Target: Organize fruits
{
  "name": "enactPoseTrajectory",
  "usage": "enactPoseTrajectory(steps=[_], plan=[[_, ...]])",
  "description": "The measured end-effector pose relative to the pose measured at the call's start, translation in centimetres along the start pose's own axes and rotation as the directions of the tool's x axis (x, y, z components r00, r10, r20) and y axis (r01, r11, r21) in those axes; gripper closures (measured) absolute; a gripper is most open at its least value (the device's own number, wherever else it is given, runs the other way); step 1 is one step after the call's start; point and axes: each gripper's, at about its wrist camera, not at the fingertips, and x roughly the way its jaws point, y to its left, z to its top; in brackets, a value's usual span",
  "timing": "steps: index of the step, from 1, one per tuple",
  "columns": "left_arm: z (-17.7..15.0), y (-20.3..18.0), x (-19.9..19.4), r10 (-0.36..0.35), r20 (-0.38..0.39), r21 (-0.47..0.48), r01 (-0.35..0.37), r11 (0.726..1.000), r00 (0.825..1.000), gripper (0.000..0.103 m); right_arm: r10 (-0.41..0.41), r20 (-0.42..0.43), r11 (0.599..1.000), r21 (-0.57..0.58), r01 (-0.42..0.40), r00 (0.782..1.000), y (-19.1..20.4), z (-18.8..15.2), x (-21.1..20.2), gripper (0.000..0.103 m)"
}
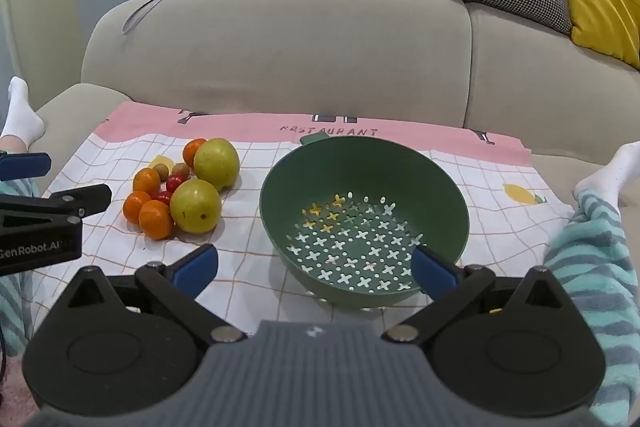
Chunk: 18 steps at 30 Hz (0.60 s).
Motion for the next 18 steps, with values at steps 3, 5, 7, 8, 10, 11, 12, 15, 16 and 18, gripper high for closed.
enactPoseTrajectory(steps=[3,5,7,8,10,11,12,15,16,18], plan=[[-0.08,0.06,-0.02,-0.001,0.003,0.000,0.001,1.000,1.000,0.015,0.001,-0.001,1.000,0.001,-0.001,1.000,0.00,-0.04,-0.02,0.004],[-0.10,0.07,-0.02,-0.001,0.003,0.000,0.001,1.000,1.000,0.015,0.001,-0.003,1.000,0.000,-0.001,1.000,0.06,-0.09,0.00,0.004],[-0.10,0.06,-0.02,-0.001,0.001,-0.001,0.001,1.000,1.000,0.015,0.001,-0.002,1.000,0.000,-0.001,1.000,0.06,-0.10,-0.01,0.004],[-0.11,0.06,-0.01,0.000,0.001,-0.001,0.000,1.000,1.000,0.015,0.000,-0.003,1.000,0.000,0.000,1.000,0.04,-0.10,-0.01,0.004],[-0.11,0.07,-0.02,0.000,0.003,-0.001,0.000,1.000,1.000,0.015,-0.001,-0.003,1.000,-0.001,0.001,1.000,0.07,-0.17,0.02,0.004],[-0.11,0.08,-0.03,-0.001,0.003,-0.001,0.001,1.000,1.000,0.015,-0.001,-0.004,1.000,-0.001,0.001,1.000,0.06,-0.18,0.03,0.004],[-0.10,0.08,-0.03,-0.001,0.004,-0.001,0.001,1.000,1.000,0.015,-0.001,-0.005,1.000,0.000,0.001,1.000,0.04,-0.18,0.05,0.004],[-0.08,0.08,-0.02,-0.001,0.002,0.000,0.001,1.000,1.000,0.015,0.000,-0.007,1.000,0.001,0.000,1.000,0.02,-0.19,0.07,0.004],[-0.09,0.07,-0.02,-0.001,0.002,0.000,0.001,1.000,1.000,0.015,-0.001,-0.007,1.000,0.000,0.001,1.000,0.02,-0.19,0.07,0.004],[-0.08,0.07,-0.02,-0.001,0.002,0.000,0.001,1.000,1.000,0.015,-0.001,-0.007,1.000,0.000,0.001,1.000,-0.01,-0.22,0.06,0.004]])
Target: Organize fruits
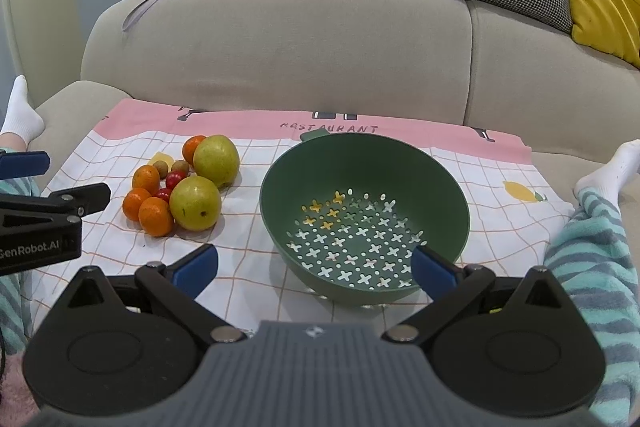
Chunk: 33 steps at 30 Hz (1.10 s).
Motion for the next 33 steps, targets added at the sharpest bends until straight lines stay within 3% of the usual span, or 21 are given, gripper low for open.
enactPoseTrajectory(steps=[33], plan=[[-0.01,-0.08,0.01,0.003,-0.004,0.003,-0.003,1.000,1.000,0.015,-0.006,-0.029,1.000,0.002,0.006,1.000,0.24,0.01,0.41,0.004]])
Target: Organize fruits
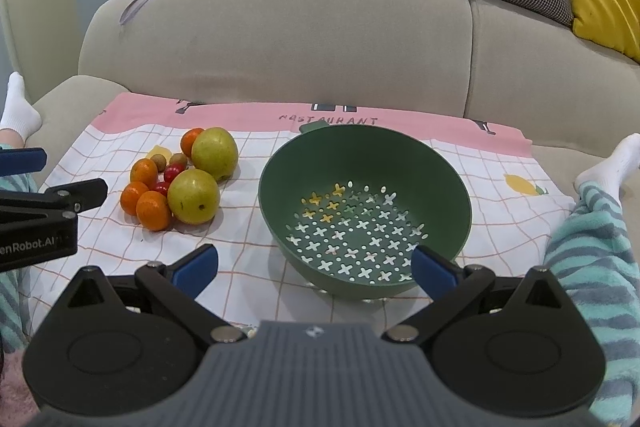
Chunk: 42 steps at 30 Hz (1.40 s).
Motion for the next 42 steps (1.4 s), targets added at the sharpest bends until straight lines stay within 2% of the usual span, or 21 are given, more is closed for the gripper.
enactPoseTrajectory(steps=[8,12,14,15,23,26,30,33,38,42], plan=[[0.0,0.1,0.2,-0.018,-0.003,0.001,0.018,1.000,1.000,0.016,0.017,-0.004,1.000,0.008,-0.017,1.000,0.1,0.0,0.2,0.004],[-0.1,0.7,1.0,-0.047,0.000,-0.028,0.047,0.999,0.999,0.022,0.048,0.011,0.999,-0.007,-0.048,0.999,0.8,0.3,0.3,0.004],[-0.2,1.2,1.2,-0.059,-0.014,-0.046,0.058,0.997,0.998,0.024,0.047,0.028,0.998,-0.035,-0.046,0.999,1.5,0.3,0.4,0.004],[-0.1,1.3,1.2,-0.087,-0.047,-0.074,0.083,0.994,0.995,0.025,0.060,0.034,0.997,-0.050,-0.059,0.998,1.7,0.4,0.4,0.004],[-0.3,2.9,3.0,-0.112,-0.148,-0.099,0.098,0.990,0.983,0.038,0.166,0.102,0.974,-0.175,-0.147,0.981,4.2,0.6,1.4,0.005],[-0.4,3.5,4.1,-0.122,-0.188,-0.120,0.100,0.988,0.975,0.044,0.195,0.107,0.956,-0.243,-0.165,0.975,5.4,0.7,2.4,0.016],[-0.8,3.9,5.8,-0.127,-0.243,-0.136,0.096,0.986,0.962,0.045,0.226,0.092,0.927,-0.326,-0.185,0.970,6.9,0.8,4.3,0.031],[-1.2,4.2,6.8,-0.148,-0.222,-0.173,0.110,0.979,0.964,0.045,0.226,0.075,0.898,-0.402,-0.178,0.971,8.1,0.8,6.0,0.037],[-1.6,4.3,8.7,-0.189,-0.202,-0.213,0.145,0.966,0.961,0.045,0.243,0.038,0.861,-0.469,-0.198,0.969,8.9,0.9,9.0,0.042],[-1.9,4.6,10.5,-0.239,-0.236,-0.252,0.178,0.951,0.942,0.045,0.228,0.035,0.813,-0.557,-0.171,0.973,10.0,0.6,10.9,0.042]])
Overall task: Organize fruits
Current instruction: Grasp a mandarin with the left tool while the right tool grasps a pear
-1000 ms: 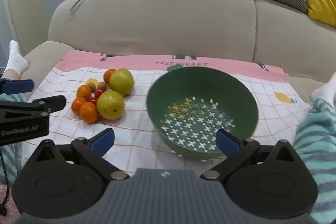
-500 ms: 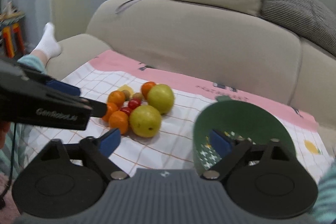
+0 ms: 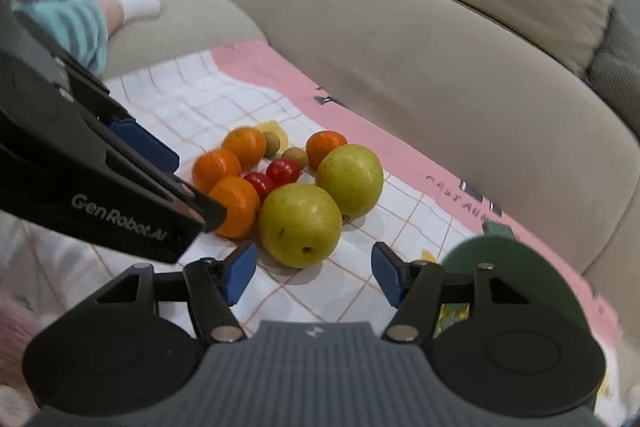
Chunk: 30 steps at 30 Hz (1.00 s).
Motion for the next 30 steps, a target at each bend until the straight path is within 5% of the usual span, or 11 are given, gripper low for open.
enactPoseTrajectory(steps=[3,14,30], plan=[[0.4,1.0,0.7,0.027,-0.031,-0.052,-0.029,0.998,0.999,0.045,-0.030,0.014,0.996,-0.086,0.031,0.999,0.7,-0.2,1.3,0.042],[1.2,2.6,3.6,-0.042,-0.089,-0.179,0.026,0.984,0.995,0.045,-0.035,0.071,0.955,-0.290,0.054,0.997,2.5,-0.8,4.4,0.040],[1.2,3.5,4.8,-0.084,-0.087,-0.244,0.061,0.968,0.993,0.053,-0.015,0.032,0.979,-0.205,0.021,0.999,1.6,-0.2,7.1,0.040]])
